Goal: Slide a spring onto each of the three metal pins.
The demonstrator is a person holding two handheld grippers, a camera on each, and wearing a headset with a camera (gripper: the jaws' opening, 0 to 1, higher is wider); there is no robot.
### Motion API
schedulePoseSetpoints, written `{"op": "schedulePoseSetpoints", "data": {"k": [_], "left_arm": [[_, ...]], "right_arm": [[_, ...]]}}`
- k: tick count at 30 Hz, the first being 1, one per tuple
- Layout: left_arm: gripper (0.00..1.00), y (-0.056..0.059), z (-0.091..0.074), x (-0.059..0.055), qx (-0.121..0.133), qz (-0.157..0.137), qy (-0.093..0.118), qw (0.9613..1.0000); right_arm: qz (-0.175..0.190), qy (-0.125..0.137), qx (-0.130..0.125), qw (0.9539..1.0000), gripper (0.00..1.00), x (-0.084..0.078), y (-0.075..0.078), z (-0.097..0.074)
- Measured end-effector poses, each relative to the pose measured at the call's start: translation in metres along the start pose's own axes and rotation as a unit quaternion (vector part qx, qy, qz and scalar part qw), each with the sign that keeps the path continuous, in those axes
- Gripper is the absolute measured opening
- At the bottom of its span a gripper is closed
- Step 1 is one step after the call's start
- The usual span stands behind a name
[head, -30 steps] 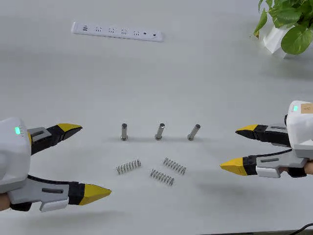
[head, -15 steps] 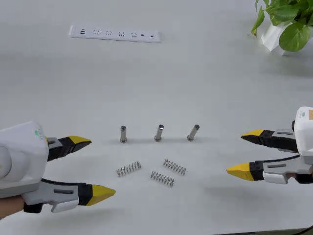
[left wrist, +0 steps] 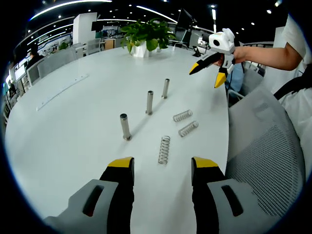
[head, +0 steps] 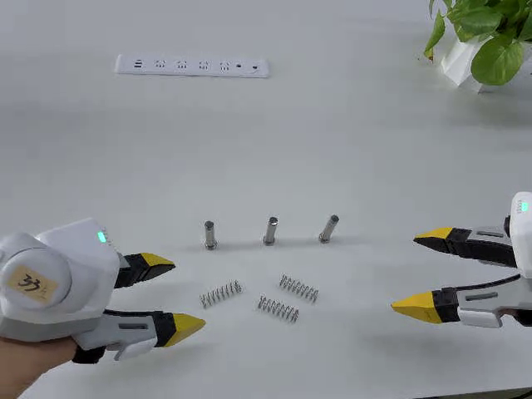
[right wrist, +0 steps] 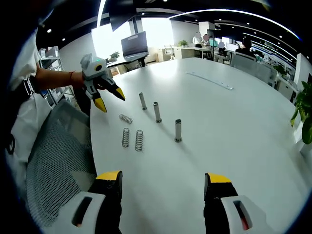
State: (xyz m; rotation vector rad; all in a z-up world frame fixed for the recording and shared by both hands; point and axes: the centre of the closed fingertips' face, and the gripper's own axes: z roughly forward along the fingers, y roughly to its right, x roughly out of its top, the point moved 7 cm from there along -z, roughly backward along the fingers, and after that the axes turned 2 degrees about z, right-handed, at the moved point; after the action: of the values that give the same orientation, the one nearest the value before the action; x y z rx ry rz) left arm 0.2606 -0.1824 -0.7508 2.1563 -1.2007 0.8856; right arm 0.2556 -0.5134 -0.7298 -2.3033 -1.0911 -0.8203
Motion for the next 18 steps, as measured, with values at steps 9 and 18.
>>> {"op": "schedulePoseSetpoints", "data": {"k": [9, 18], "left_arm": [[0.35, 0.0, 0.012, 0.001, 0.0, 0.007, -0.031, 0.9995], [0.25, 0.002, 0.024, 0.001, 0.007, 0.029, -0.065, 0.9975]], "right_arm": [[-0.01, 0.013, 0.015, 0.9998, 0.75, -0.006, 0.0, -0.002], [-0.024, 0.032, 0.029, 0.9988, 0.83, -0.011, -0.002, -0.002]]}}
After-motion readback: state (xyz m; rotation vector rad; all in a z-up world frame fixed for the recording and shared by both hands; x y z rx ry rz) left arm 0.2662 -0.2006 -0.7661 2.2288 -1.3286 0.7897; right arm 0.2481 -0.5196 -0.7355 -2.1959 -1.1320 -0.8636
